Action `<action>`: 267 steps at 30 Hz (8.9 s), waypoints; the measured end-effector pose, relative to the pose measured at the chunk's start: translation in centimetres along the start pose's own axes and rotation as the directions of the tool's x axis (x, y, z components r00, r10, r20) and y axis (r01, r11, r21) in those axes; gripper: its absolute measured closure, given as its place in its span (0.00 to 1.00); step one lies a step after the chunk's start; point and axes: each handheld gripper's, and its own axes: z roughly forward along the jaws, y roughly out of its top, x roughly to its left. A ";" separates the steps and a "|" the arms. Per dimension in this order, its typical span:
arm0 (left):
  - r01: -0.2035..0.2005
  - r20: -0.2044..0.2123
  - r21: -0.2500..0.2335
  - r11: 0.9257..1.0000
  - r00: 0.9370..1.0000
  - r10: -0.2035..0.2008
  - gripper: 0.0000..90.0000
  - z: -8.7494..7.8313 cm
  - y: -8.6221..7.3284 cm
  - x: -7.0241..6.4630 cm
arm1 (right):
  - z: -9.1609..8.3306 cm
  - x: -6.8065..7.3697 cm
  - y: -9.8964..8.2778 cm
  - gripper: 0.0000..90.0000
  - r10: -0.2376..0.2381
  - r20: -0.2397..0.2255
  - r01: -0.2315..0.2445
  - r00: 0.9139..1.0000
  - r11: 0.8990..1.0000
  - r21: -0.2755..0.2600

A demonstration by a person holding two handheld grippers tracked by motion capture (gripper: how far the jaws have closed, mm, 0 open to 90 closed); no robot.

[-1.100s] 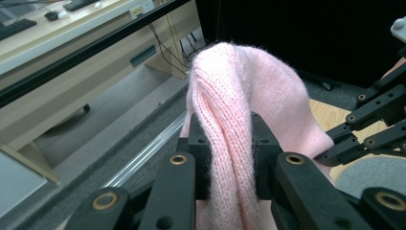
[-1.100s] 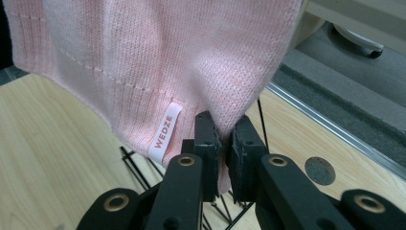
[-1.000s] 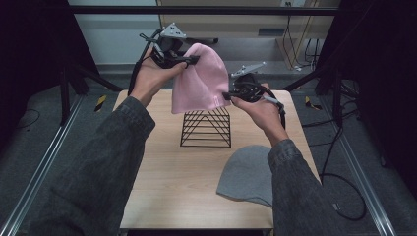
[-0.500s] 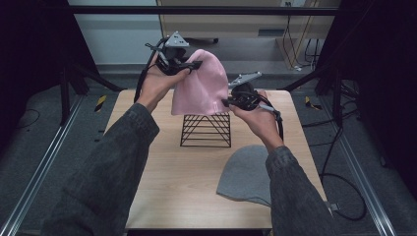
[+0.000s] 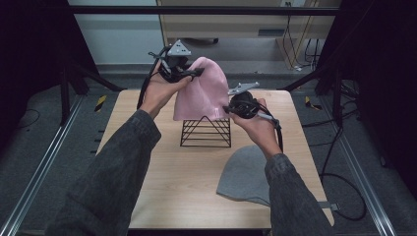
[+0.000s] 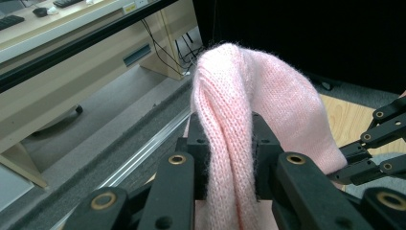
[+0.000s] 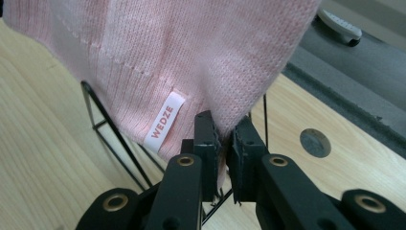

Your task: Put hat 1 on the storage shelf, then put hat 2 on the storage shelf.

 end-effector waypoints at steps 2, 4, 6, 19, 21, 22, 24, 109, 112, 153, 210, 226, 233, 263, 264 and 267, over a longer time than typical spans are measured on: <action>-0.009 0.004 0.005 1.000 1.000 0.009 0.83 -0.1 -0.2 -0.3 | 0.1 0.1 -0.3 0.92 -0.006 -0.005 0.006 1.000 1.000 0.009; -0.003 0.006 0.001 1.000 1.000 0.003 0.83 -0.1 -0.5 -0.5 | 0.1 0.3 -0.5 0.92 -0.006 -0.004 0.006 1.000 1.000 0.015; 0.002 0.010 0.003 1.000 1.000 -0.002 0.83 -0.2 -0.7 -0.6 | 0.2 0.3 -0.6 0.92 -0.006 -0.008 0.006 1.000 1.000 0.017; 0.010 0.039 0.008 1.000 0.999 -0.011 0.83 -0.1 -2.1 -1.9 | 1.0 0.7 -2.0 0.90 0.020 -0.028 -0.018 0.999 0.998 0.061; 0.004 0.038 0.009 1.000 0.999 -0.004 0.84 0.0 -2.1 -2.1 | 1.1 0.8 -2.3 0.85 0.019 -0.031 -0.017 0.999 0.998 0.057; 0.002 0.037 0.007 1.000 0.999 -0.002 0.84 0.0 -2.1 -2.2 | 1.0 0.8 -2.3 0.83 0.023 -0.024 -0.021 0.999 0.998 0.059; -0.003 0.042 0.013 1.000 0.999 0.003 0.84 0.0 -2.0 -2.4 | 0.9 0.8 -2.4 0.81 0.033 -0.026 -0.031 0.999 0.998 0.058; 0.023 0.130 0.145 0.989 0.991 -0.042 0.67 0.9 -7.9 -4.9 | -1.9 -3.6 -11.3 0.52 0.147 0.096 -0.166 0.984 0.960 0.227; 0.023 0.126 0.139 0.990 0.991 -0.041 0.64 0.6 -7.8 -5.0 | -2.0 -3.9 -11.5 0.52 0.154 0.101 -0.173 0.983 0.958 0.228; 0.156 -0.060 0.393 0.906 0.988 -0.144 0.14 -10.8 -26.9 -9.3 | -2.6 -5.9 -20.6 0.44 0.335 0.131 -0.360 0.933 0.876 0.321; 0.156 0.013 0.387 0.909 0.984 -0.175 0.14 -10.5 -27.5 -9.5 | -10.3 4.6 -9.9 0.95 -0.020 -0.129 0.023 0.991 1.000 0.015; 0.112 0.077 0.364 0.925 0.986 -0.150 0.14 -10.3 -26.8 -10.5 | -10.2 9.3 -2.4 0.95 -0.195 -0.178 0.180 0.964 0.979 -0.097; 0.106 0.087 0.348 0.931 0.986 -0.145 0.14 -10.3 -26.6 -10.8 | -9.9 10.4 -0.3 0.95 -0.231 -0.191 0.213 0.954 0.971 -0.112; 0.103 0.108 0.263 0.959 0.985 -0.135 0.15 -11.0 -25.3 -10.9 | -9.4 14.3 1.9 0.95 -0.307 -0.254 0.283 0.917 0.951 -0.127; 0.104 0.116 0.258 0.960 0.984 -0.138 0.15 -11.0 -25.1 -10.9 | -9.4 14.4 2.0 0.95 -0.311 -0.257 0.287 0.915 0.949 -0.127; 0.096 0.120 0.251 0.963 0.984 -0.129 0.17 -11.1 -24.6 -10.7 | -9.2 14.7 2.2 0.95 -0.317 -0.262 0.292 0.911 0.947 -0.130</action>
